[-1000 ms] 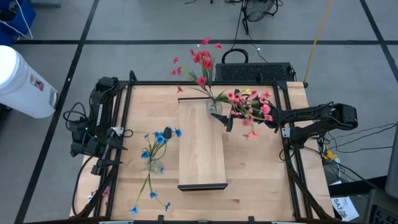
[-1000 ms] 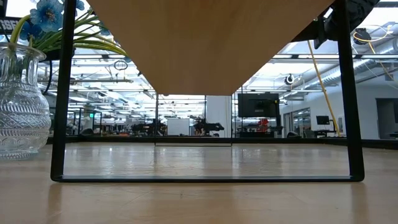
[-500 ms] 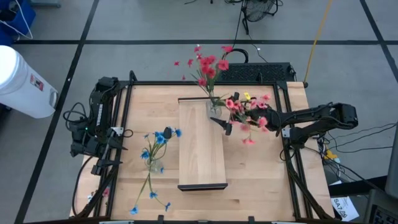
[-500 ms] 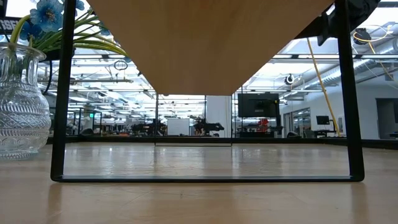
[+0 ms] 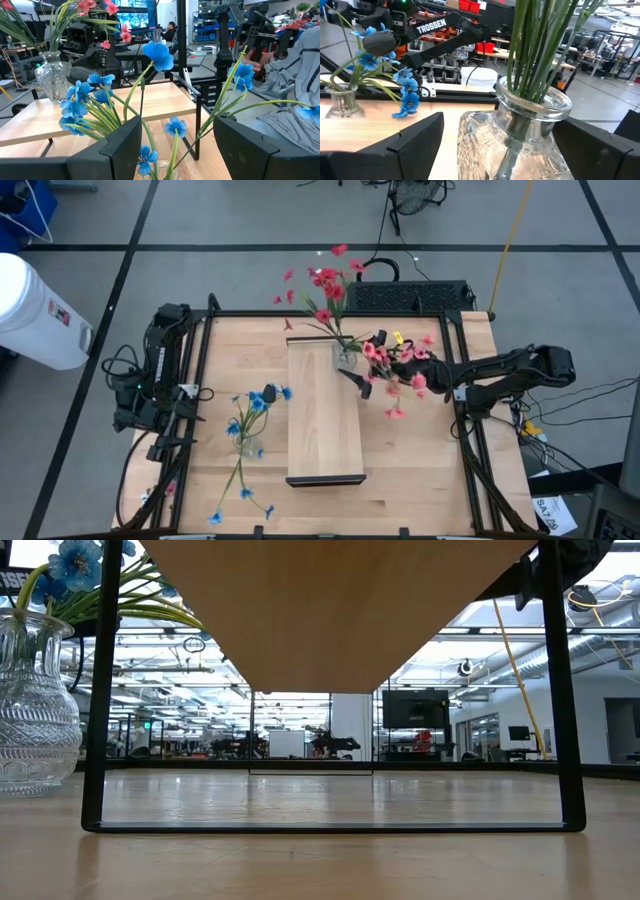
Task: Pick and place flowers into a vace then onto a shelf
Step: Put the right transparent vase on the shelf
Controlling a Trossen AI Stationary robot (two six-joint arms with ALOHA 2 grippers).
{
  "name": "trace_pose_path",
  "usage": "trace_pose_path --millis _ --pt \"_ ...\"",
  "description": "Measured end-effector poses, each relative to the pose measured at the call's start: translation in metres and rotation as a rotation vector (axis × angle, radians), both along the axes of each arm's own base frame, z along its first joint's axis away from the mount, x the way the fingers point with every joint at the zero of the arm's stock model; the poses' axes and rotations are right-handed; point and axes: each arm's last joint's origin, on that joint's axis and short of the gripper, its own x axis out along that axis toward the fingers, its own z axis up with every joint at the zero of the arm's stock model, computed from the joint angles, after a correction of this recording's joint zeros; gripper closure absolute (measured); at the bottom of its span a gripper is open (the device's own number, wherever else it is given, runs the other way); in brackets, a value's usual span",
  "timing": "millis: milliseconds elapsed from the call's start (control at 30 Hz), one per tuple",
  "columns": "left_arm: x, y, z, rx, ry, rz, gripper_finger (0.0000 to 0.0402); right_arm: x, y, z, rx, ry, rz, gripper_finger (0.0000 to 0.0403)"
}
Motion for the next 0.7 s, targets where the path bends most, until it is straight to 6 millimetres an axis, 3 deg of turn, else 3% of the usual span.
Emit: trace_pose_path --millis 700 --pt "0.0 0.0 0.0 0.0 0.0 0.0 0.0151 -0.0071 -0.0018 0.0069 0.008 0.024 -0.013 0.0048"
